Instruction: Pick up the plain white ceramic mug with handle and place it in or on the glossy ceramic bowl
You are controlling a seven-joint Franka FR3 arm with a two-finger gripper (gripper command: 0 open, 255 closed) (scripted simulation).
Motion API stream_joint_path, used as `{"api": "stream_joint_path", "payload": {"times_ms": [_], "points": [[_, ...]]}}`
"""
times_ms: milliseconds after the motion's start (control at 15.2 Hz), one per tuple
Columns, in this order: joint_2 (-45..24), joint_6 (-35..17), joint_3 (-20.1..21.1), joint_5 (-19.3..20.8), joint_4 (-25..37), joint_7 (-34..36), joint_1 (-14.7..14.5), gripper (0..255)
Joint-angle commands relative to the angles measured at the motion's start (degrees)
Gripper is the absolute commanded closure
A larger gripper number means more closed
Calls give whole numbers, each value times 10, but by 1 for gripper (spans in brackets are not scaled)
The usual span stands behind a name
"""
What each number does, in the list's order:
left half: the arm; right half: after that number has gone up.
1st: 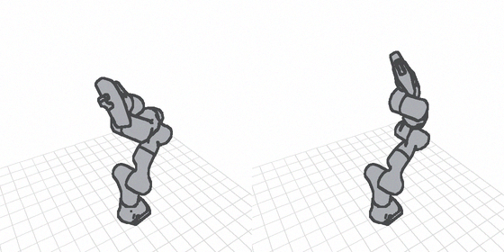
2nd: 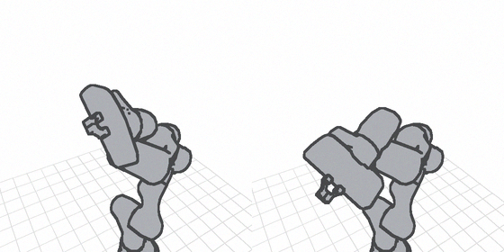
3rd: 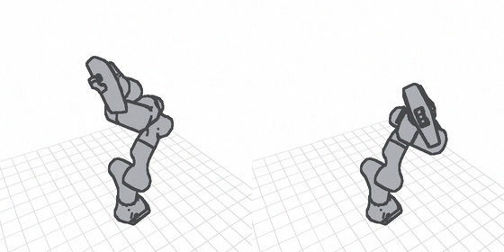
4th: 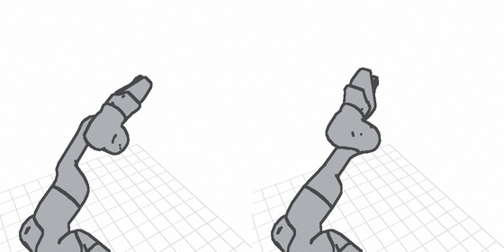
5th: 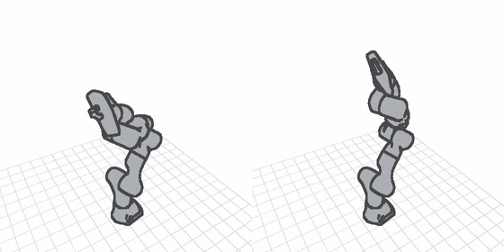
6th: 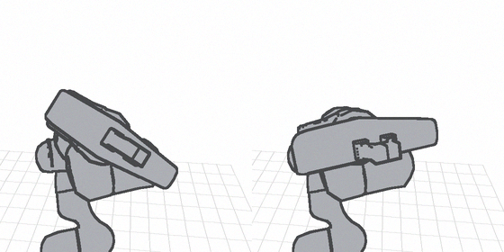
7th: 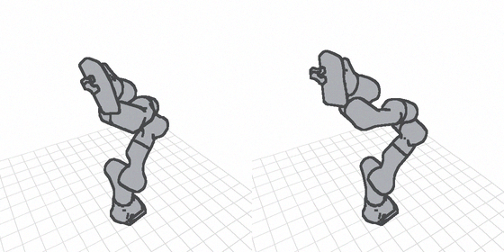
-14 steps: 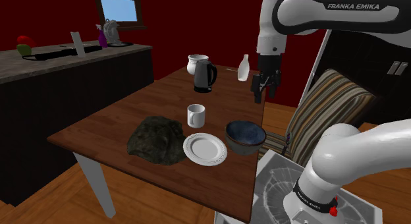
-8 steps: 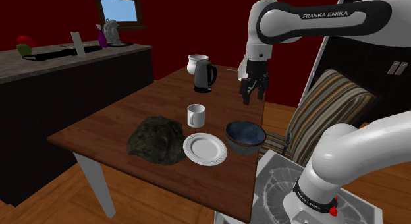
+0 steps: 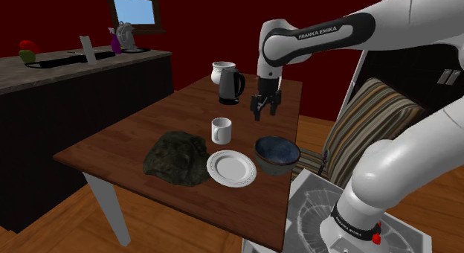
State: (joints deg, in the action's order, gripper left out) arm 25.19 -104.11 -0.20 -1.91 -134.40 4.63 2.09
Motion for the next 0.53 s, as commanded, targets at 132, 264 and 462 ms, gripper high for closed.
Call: {"api": "stream_joint_path", "payload": {"times_ms": [132, 264, 462], "points": [[-81, -62, 0, 3, 33, -1, 1, 0], [-122, -88, 0, 4, 54, -2, 2, 0], [-183, -122, -2, 7, 92, -4, 3, 0]]}}
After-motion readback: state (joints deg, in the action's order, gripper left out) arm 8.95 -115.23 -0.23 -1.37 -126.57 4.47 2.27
